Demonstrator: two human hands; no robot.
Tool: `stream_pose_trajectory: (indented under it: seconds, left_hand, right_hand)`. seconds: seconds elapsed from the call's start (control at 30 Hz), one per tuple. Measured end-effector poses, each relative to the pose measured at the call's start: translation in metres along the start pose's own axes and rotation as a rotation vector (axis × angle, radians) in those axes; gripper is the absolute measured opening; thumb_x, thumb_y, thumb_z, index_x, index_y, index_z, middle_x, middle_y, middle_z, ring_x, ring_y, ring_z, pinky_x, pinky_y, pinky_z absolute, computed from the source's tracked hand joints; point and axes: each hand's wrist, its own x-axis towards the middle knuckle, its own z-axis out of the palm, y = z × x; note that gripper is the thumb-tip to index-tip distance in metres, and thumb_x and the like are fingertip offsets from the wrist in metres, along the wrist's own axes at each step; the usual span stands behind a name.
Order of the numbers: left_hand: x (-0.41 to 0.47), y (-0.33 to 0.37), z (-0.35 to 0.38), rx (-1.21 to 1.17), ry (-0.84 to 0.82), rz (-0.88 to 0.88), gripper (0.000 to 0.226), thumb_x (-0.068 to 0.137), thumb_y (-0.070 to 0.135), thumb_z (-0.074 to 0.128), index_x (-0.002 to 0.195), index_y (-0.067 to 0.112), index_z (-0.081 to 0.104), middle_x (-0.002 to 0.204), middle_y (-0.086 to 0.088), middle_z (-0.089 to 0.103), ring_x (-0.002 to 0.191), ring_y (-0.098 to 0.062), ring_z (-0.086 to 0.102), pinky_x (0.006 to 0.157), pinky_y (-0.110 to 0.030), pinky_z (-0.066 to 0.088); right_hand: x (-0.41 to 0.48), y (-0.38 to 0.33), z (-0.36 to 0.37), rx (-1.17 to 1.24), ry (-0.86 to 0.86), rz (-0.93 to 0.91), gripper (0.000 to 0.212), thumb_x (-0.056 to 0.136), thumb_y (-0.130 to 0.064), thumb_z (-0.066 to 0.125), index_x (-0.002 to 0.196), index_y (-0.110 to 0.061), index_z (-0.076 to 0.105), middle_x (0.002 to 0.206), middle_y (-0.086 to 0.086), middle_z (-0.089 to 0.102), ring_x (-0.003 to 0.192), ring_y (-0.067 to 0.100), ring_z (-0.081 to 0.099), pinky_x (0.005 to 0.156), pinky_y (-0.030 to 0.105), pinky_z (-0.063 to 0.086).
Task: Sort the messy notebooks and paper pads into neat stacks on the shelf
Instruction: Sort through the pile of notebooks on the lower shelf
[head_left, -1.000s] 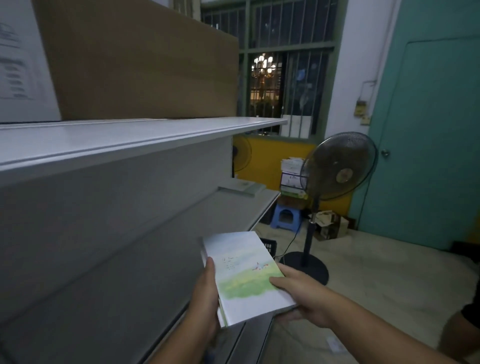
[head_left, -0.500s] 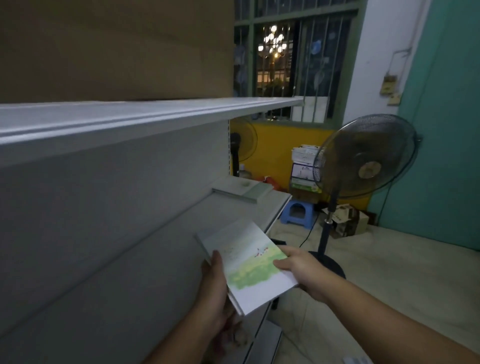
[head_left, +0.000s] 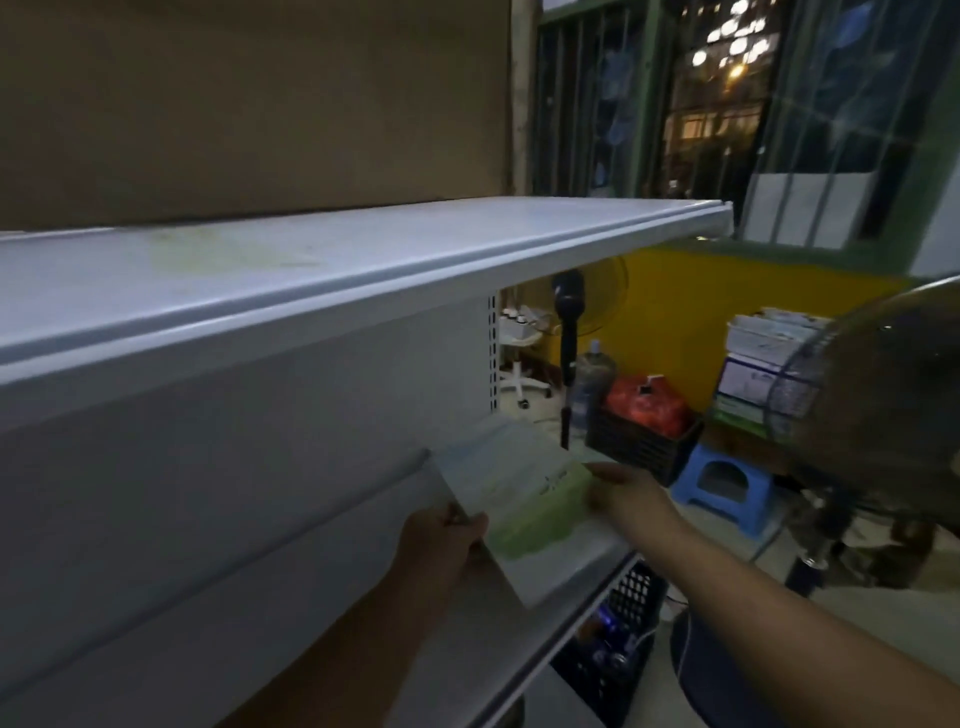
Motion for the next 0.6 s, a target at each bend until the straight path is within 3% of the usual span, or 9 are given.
stream_pose_trajectory:
  seconds: [0.1, 0.17, 0.27, 0.33, 0.43, 0.6]
  left_hand:
    - [0.034, 0.018, 0.02, -0.008, 0.087, 0.052, 0.028, 0.088, 0.004, 0.063, 0.114, -0.007, 0.061, 0.109, -0.021, 0.066, 0.091, -0.036, 0.066, 0.087, -0.049, 0.053]
    - [0.055, 0.023, 0.028, 0.014, 0.147, 0.076, 0.026, 0.087, 0.006, 0.065, 0.111, -0.003, 0.063, 0.101, -0.019, 0.067, 0.084, -0.033, 0.066, 0.085, -0.048, 0.054]
    - [0.08, 0.012, 0.033, 0.259, 0.276, 0.098, 0.031, 0.085, 0.022, 0.069, 0.106, 0.001, 0.067, 0.093, -0.017, 0.067, 0.086, -0.032, 0.065, 0.082, -0.046, 0.055]
    - [0.089, 0.0, 0.033, 0.385, 0.314, 0.08, 0.03, 0.087, 0.036, 0.064, 0.099, 0.008, 0.067, 0.092, -0.017, 0.067, 0.085, -0.033, 0.064, 0.081, -0.046, 0.055]
    - [0.096, -0.006, 0.032, 0.476, 0.323, 0.113, 0.033, 0.09, 0.04, 0.058, 0.098, 0.01, 0.068, 0.09, -0.017, 0.068, 0.085, -0.033, 0.065, 0.081, -0.045, 0.055]
    - [0.094, 0.0, 0.029, 0.582, 0.275, 0.135, 0.04, 0.094, 0.039, 0.052, 0.11, 0.005, 0.065, 0.109, -0.016, 0.067, 0.099, -0.03, 0.062, 0.088, -0.037, 0.051]
  right_hand:
    - [0.049, -0.005, -0.009, -0.071, 0.01, 0.01, 0.022, 0.085, -0.002, 0.055, 0.094, -0.015, 0.071, 0.086, 0.004, 0.066, 0.087, 0.026, 0.062, 0.082, 0.039, 0.051]
    - [0.074, -0.005, -0.01, -0.188, 0.004, -0.071, 0.019, 0.084, -0.004, 0.055, 0.087, -0.014, 0.071, 0.085, 0.005, 0.068, 0.085, 0.027, 0.062, 0.079, 0.039, 0.05]
    - [0.097, 0.004, 0.005, -0.61, -0.084, -0.24, 0.025, 0.093, -0.016, 0.043, 0.104, -0.008, 0.064, 0.106, 0.01, 0.066, 0.097, 0.026, 0.06, 0.079, 0.031, 0.044]
    - [0.101, 0.017, 0.017, -0.75, -0.054, -0.305, 0.028, 0.097, -0.02, 0.035, 0.111, -0.011, 0.057, 0.111, 0.008, 0.062, 0.1, 0.024, 0.058, 0.082, 0.031, 0.044]
    - [0.108, 0.031, 0.022, -0.731, 0.046, -0.33, 0.035, 0.099, -0.025, 0.031, 0.125, -0.016, 0.052, 0.115, 0.006, 0.06, 0.103, 0.023, 0.057, 0.086, 0.033, 0.046]
    - [0.112, 0.033, 0.023, -0.772, 0.011, -0.33, 0.048, 0.098, -0.034, 0.023, 0.139, -0.019, 0.043, 0.128, 0.006, 0.056, 0.115, 0.023, 0.053, 0.092, 0.033, 0.044]
